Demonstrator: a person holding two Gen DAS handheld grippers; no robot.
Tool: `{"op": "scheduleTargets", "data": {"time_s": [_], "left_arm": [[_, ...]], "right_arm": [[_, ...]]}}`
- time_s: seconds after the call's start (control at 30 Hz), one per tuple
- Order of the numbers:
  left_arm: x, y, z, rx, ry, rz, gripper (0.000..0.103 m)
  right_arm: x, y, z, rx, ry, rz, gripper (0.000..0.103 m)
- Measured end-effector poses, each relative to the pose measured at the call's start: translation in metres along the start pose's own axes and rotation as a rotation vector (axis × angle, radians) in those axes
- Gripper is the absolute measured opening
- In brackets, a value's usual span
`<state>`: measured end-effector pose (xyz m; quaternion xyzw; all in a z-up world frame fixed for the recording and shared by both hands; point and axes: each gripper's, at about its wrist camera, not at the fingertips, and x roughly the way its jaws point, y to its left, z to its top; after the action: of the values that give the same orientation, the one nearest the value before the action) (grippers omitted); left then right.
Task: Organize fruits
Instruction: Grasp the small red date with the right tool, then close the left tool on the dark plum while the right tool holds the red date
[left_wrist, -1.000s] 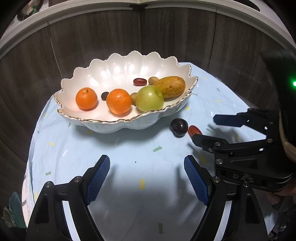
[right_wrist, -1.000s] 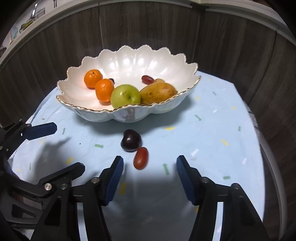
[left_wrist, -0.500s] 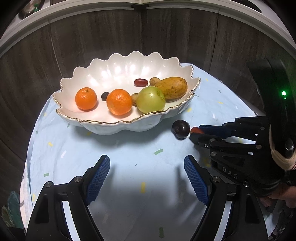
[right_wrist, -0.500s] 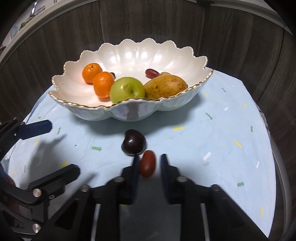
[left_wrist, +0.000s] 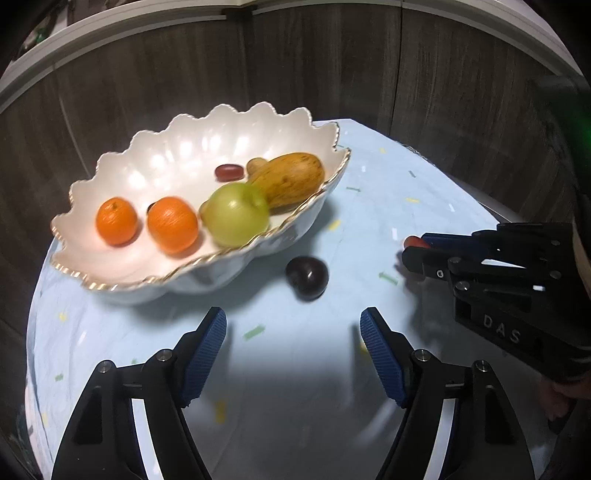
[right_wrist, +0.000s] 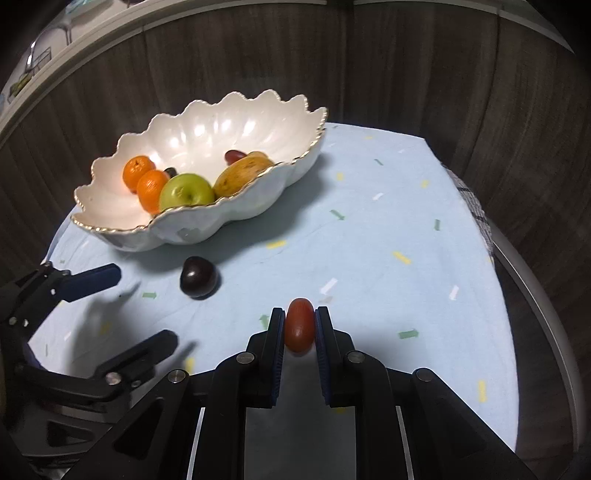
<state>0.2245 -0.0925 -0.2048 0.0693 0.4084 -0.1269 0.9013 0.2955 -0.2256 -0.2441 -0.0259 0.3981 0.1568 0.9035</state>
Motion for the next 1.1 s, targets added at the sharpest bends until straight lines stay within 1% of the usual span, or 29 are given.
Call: {"op": "scheduleTargets", "data": {"time_s": [0.1, 0.47, 0.63, 0.7, 0.83, 0.9, 0.97, 1.1], "left_arm": [[0.007, -0.003, 0.006, -0.002, 0.003, -0.001, 0.071], [0.025, -0.009, 0.011, -0.036, 0.027, 0.011, 0.070], [0.029, -0.010, 0.012, -0.044, 0.030, 0.014, 0.063], [0.030, -0.010, 0.013, -0.047, 0.033, 0.014, 0.059], [0.033, -0.008, 0.015, -0.057, 0.034, 0.017, 0.056], [0.035, -0.008, 0.017, -0.062, 0.037, 0.018, 0.051], [0.035, -0.009, 0.017, -0.066, 0.036, 0.014, 0.049], [0.036, -0.010, 0.019, -0.061, 0.034, 0.012, 0.039]], "right_arm": [[-0.002, -0.005, 0.003, 0.023, -0.010, 0.008, 0.017], [-0.009, -0.012, 0.008, 0.052, -0.041, 0.036, 0.017], [-0.010, -0.012, 0.007, 0.059, -0.039, 0.045, 0.017], [-0.009, -0.013, 0.007, 0.062, -0.037, 0.046, 0.017], [-0.006, -0.014, 0.006, 0.077, -0.028, 0.046, 0.017], [-0.005, -0.015, 0.006, 0.085, -0.025, 0.046, 0.018], [-0.004, -0.016, 0.006, 0.091, -0.023, 0.046, 0.018], [-0.002, -0.018, 0.005, 0.102, -0.018, 0.046, 0.018]]}}
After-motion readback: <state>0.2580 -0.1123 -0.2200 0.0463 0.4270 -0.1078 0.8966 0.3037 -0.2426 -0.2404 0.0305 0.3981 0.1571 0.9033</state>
